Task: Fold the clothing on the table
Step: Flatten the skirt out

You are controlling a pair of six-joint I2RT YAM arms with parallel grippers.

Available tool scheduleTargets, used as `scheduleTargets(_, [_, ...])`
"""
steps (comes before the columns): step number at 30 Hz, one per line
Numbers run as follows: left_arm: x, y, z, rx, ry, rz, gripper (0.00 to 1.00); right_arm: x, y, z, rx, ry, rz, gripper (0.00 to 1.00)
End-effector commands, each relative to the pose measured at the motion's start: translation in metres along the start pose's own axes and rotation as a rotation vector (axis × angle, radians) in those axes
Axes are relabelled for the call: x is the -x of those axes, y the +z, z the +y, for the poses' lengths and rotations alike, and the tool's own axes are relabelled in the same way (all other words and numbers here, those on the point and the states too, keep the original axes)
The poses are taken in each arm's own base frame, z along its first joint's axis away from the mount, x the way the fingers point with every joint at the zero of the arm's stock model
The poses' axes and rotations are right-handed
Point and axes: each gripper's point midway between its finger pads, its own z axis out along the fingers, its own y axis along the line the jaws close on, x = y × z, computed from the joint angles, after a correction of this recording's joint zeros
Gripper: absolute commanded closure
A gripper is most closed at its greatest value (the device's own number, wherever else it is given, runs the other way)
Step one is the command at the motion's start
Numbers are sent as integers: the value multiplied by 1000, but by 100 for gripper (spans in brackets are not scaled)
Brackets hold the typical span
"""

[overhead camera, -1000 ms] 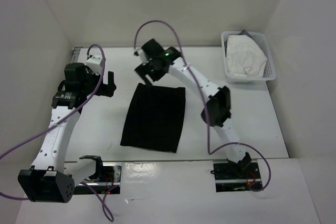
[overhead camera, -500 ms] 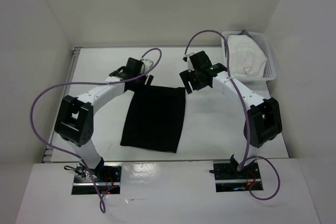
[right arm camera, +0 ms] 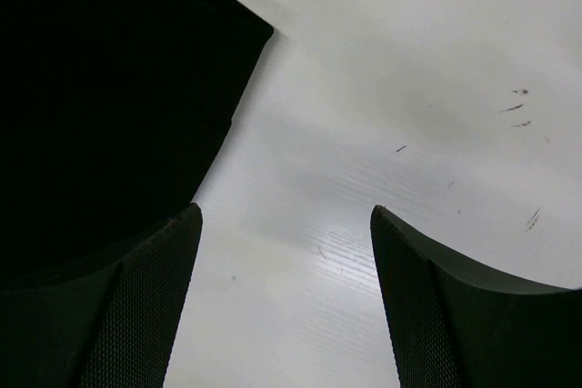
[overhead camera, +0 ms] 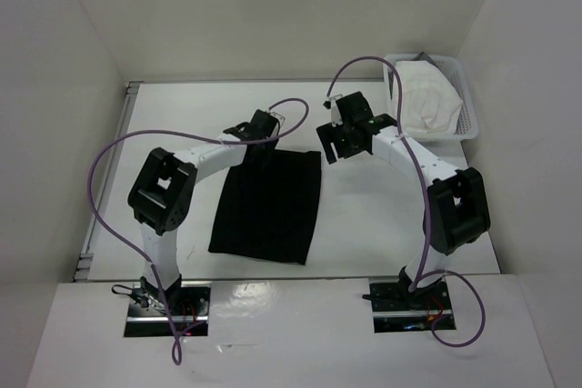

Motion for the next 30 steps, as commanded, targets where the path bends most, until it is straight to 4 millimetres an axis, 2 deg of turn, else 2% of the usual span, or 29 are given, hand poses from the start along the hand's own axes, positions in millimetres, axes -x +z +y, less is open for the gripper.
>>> scheduleTargets(1, [36,-4,26,60,-93,-80,42,16,-7,-3,17,19,-78,21])
scheduleTargets(4, [42,2,37,57,-118,-79,43,14,-5,-3,17,19,-78,21])
scheduleTargets(8, [46,5,36,56,-117,-76,44,14,-5,-2,28,19,-78,21])
scheduleTargets(13, [35,19,33,42,-111,-30,46,16,-8,-5,22,26,-88,21])
scheduleTargets(25, [22,19,32,40,-97,17,46,15,-7,-2,42,25,-88,21])
scheduleTargets(30, [13,25,26,17,-80,46,47,11,-5,-2,42,25,-79,21])
